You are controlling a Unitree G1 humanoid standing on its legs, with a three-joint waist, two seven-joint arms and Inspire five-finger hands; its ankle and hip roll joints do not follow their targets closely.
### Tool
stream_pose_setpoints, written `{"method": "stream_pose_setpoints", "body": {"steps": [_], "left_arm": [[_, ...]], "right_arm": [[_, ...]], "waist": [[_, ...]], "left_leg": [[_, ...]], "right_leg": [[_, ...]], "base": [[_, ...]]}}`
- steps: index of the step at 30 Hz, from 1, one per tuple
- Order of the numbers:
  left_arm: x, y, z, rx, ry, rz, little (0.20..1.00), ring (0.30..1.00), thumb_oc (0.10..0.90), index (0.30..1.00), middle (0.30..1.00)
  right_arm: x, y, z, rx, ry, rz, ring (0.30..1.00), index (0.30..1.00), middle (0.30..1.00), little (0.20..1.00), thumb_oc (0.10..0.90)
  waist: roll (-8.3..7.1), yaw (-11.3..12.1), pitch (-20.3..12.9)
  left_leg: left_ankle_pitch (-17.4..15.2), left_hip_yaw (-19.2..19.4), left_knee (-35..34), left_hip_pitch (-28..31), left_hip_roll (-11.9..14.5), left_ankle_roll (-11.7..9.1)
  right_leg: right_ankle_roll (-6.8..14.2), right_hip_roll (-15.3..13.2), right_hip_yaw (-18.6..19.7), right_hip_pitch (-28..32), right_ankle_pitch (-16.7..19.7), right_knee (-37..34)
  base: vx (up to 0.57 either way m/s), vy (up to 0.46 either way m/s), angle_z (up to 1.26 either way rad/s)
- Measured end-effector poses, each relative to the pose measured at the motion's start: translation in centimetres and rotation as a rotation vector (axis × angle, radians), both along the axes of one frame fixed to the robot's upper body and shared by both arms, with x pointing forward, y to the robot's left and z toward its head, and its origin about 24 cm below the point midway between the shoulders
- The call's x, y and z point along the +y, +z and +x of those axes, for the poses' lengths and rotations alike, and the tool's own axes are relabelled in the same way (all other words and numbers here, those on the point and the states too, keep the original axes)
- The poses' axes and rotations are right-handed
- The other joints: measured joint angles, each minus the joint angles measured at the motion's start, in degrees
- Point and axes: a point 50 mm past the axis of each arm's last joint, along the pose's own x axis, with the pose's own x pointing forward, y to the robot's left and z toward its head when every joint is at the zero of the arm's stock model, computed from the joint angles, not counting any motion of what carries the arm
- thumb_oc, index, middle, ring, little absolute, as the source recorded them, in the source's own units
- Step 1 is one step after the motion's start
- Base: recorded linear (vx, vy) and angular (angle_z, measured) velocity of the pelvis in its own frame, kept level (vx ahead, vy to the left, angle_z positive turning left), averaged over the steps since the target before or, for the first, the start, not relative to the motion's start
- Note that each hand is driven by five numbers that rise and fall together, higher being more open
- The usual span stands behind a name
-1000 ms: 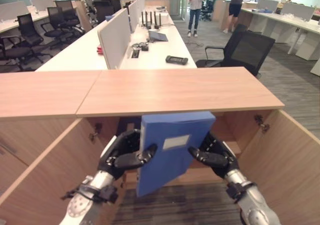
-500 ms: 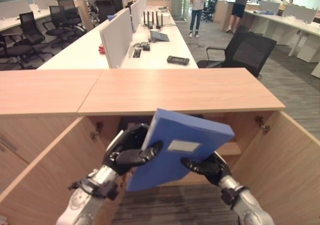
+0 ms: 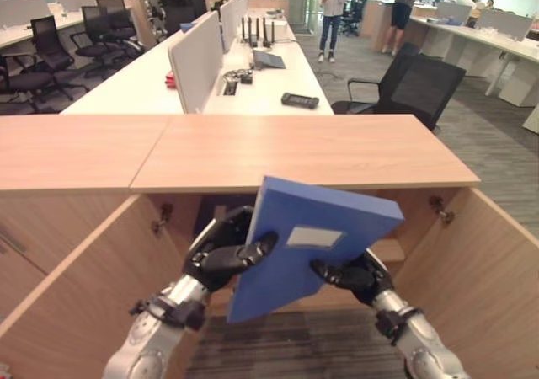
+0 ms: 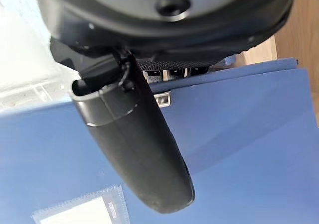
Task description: Put the empty folder in the office cabinet
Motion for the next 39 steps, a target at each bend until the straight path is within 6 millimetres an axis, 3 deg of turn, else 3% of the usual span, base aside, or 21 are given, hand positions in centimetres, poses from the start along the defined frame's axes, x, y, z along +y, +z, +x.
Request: {"method": "stream_pose_setpoints", "body": {"steps": [2,3,4,5,10,12,16,18,22,24,25,28,31,34,36,39], "left_arm": [[0.1,-0.1,0.0,0.014,0.008,-0.02,0.3,0.3,0.4,0.3,0.3],[0.2,-0.1,0.0,0.016,0.01,-0.026,0.338,0.338,0.425,0.338,0.338],[0.2,-0.1,0.0,0.018,0.012,-0.033,0.545,0.545,0.563,0.545,0.545],[0.2,-0.1,0.0,0.023,0.014,-0.049,0.9,0.9,0.8,0.9,0.9],[0.3,-0.1,0.0,0.045,-0.035,-0.032,0.9,0.9,0.8,0.9,0.9],[0.3,-0.5,-0.4,0.076,-0.061,-0.004,0.9,0.9,0.8,0.9,0.9],[0.5,-2.6,-1.1,0.165,-0.074,0.012,0.9,0.9,0.8,0.9,0.9],[1.7,-4.3,-2.3,0.241,-0.03,0.05,0.9,0.9,0.8,0.9,0.9],[2.6,-7.1,-4.8,0.377,0.043,0.081,0.9,0.9,0.8,0.9,0.9],[2.8,-8.1,-5.1,0.393,0.101,0.035,0.9,0.9,0.8,0.9,0.9],[3.1,-10.1,-5.9,0.465,0.251,-0.049,0.9,0.9,0.8,0.9,0.9],[3.1,-11.8,-8.4,0.566,0.312,-0.068,0.9,0.9,0.8,0.9,0.9],[3.1,-15.1,-10.7,0.744,0.516,-0.091,0.9,0.9,0.8,0.9,0.9],[2.4,-17.6,-13.3,0.94,0.619,-0.073,0.9,0.9,0.8,0.9,0.9],[1.9,-18.2,-14.7,1.022,0.589,-0.02,0.9,0.9,0.8,0.9,0.9],[1.5,-18.8,-15.4,1.077,0.585,0.056,0.9,0.9,0.8,0.9,0.9]], "right_arm": [[-0.1,-0.2,-0.3,0.016,-0.019,0.032,0.3,0.3,0.3,0.3,0.4],[-0.2,-0.2,-0.3,0.018,-0.025,0.043,0.3,0.3,0.3,0.3,0.4],[-0.2,-0.3,-0.4,0.022,-0.034,0.058,0.3,0.3,0.3,0.3,0.4],[-0.3,-0.4,-0.6,0.025,-0.044,0.073,0.3,0.3,0.3,0.3,0.4],[0.7,-2.6,-3.2,0.158,-0.089,0.242,0.3,0.3,0.3,0.3,0.4],[1.9,-4.7,-4.9,0.282,-0.137,0.334,0.3,0.3,0.3,0.3,0.4],[3.0,-7.1,-7.2,0.445,-0.184,0.404,0.3,0.3,0.3,0.3,0.4],[3.8,-8.2,-9.2,0.537,-0.212,0.438,0.3,0.3,0.3,0.3,0.4],[4.6,-9.5,-11.4,0.669,-0.276,0.439,0.3,0.3,0.3,0.3,0.4],[4.5,-9.5,-11.4,0.673,-0.286,0.44,0.3,0.3,0.3,0.3,0.4],[4.1,-9.6,-11.3,0.675,-0.327,0.452,0.3,0.3,0.3,0.3,0.4],[3.3,-9.9,-11.7,0.704,-0.384,0.43,0.3,0.3,0.3,0.3,0.4],[3.0,-11.3,-12.2,0.802,-0.487,0.407,0.3,0.3,0.3,0.3,0.4],[1.9,-11.7,-11.3,0.842,-0.629,0.402,0.3,0.3,0.3,0.3,0.4],[1.4,-11.5,-10.7,0.827,-0.658,0.398,0.3,0.3,0.3,0.3,0.4],[1.2,-10.6,-8.0,0.762,-0.676,0.383,0.3,0.3,0.3,0.3,0.4]], "waist": [[0.03,-0.5,0.0],[0.06,-0.7,0.0],[0.1,-0.9,0.0],[0.11,-1.0,0.0],[0.34,-1.1,0.0],[0.7,-1.1,-0.1],[1.32,-0.9,-0.3],[1.6,-1.0,-0.3],[1.5,-0.7,-0.3],[1.41,-0.6,-0.4],[1.7,-1.0,-0.3],[1.59,-1.0,-0.4],[1.7,-0.8,-0.5],[1.85,-0.9,-0.6],[2.13,-0.7,-0.5],[2.92,0.2,-0.8]], "left_leg": [[0.0,0.0,0.0,0.0,0.0,0.0],[0.0,0.0,0.0,0.0,0.0,0.0],[0.0,0.0,0.0,0.0,0.0,0.0],[0.0,0.0,0.0,0.0,0.0,0.0],[0.0,0.0,0.0,0.0,0.0,0.0],[0.0,0.1,0.0,0.0,0.0,0.0],[0.0,0.1,-0.2,0.1,0.0,-0.1],[0.0,0.1,-0.2,0.1,0.1,-0.1],[0.0,0.2,-0.2,0.1,0.0,-0.1],[-0.1,0.2,-0.2,0.1,0.0,-0.1],[-0.2,0.1,-0.2,0.0,0.1,0.0],[-0.2,0.2,-0.2,0.0,0.0,0.1],[-0.1,0.2,-0.2,-0.2,0.0,0.1],[-0.1,0.1,-0.2,-0.3,-0.2,0.3],[-0.1,0.0,-0.2,-0.5,-0.3,0.3],[0.3,0.1,-0.2,-2.0,-0.7,0.5]], "right_leg": [[0.0,0.0,0.0,0.0,0.0,0.0],[0.0,0.0,0.0,0.0,0.0,0.0],[0.0,0.0,0.0,0.0,0.0,0.0],[0.0,0.0,0.0,0.0,0.0,0.0],[0.0,0.0,0.0,0.0,0.0,0.0],[0.0,0.0,0.1,0.0,0.0,0.0],[0.0,0.0,0.1,0.0,0.0,0.0],[0.0,0.0,0.1,0.0,0.0,0.0],[0.3,-0.1,0.1,0.0,-0.2,0.0],[0.4,-0.1,0.1,0.0,-0.1,0.0],[0.3,0.0,0.1,-0.1,0.1,0.0],[0.2,0.0,0.2,-0.2,0.1,0.0],[0.2,-0.1,0.1,-0.2,0.1,0.0],[0.2,-0.3,0.1,-0.4,0.2,0.0],[0.2,-0.4,0.0,-0.5,0.1,0.0],[0.2,-0.8,0.0,-2.1,0.5,0.0]], "base": [[0.0,0.0,0.0],[0.0,0.0,0.0],[0.0,0.0,0.0],[0.0,0.0,0.0],[0.0,0.0,0.0],[0.0,0.0,0.0],[0.0,0.0,0.0],[0.0,0.0,0.0],[0.0,0.0,0.0],[0.0,0.0,0.0],[0.0,0.0,0.0],[-0.02,0.03,0.0],[-0.03,0.081,0.0],[-0.03,0.071,0.01],[-0.07,0.13,0.02],[-0.06,0.156,0.0]]}}
